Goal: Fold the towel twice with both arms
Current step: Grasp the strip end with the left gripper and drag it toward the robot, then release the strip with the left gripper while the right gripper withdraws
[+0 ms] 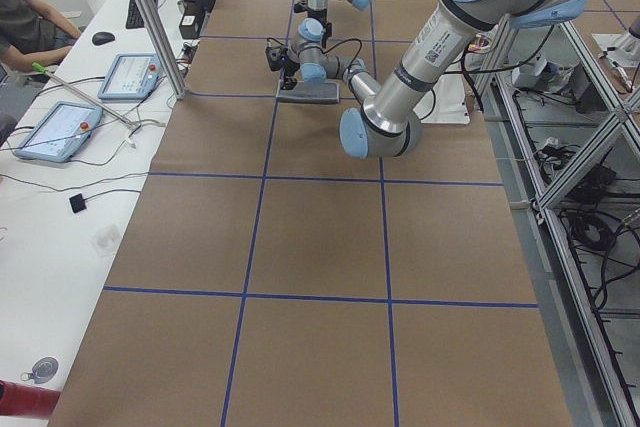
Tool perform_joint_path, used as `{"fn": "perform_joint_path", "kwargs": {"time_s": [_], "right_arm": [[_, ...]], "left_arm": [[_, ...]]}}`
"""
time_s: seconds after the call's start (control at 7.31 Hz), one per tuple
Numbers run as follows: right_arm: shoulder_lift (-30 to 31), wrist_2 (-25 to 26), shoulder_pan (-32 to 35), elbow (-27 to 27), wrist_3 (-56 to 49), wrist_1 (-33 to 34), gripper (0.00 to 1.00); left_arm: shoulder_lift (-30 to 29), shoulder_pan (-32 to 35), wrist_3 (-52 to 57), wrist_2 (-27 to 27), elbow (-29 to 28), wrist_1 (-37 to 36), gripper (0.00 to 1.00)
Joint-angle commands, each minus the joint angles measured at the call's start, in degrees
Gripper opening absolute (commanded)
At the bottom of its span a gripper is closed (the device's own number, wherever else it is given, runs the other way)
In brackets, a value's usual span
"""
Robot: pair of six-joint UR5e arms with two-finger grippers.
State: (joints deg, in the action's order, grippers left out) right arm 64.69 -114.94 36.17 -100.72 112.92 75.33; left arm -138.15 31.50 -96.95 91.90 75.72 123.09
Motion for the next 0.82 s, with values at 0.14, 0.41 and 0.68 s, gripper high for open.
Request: {"fn": "perform_joint_path", "kwargs": {"time_s": [0.14,0.41,0.68], "right_arm": [[-2.28,3.91,-4.69,-0.09,4.12,0.00,1.00],[-3.52,7.97,-7.25,-0.09,9.74,0.00,1.00],[-4.22,8.50,-8.22,0.00,15.54,-0.09,1.00]], "left_arm": [[14.44,-0.12,-0.16,0.91,17.75,-2.32,1.00],[21.14,-0.38,-0.78,0.82,25.14,-2.41,1.00],[24.94,-0.38,-3.06,0.91,29.73,-2.50,1.00]]}}
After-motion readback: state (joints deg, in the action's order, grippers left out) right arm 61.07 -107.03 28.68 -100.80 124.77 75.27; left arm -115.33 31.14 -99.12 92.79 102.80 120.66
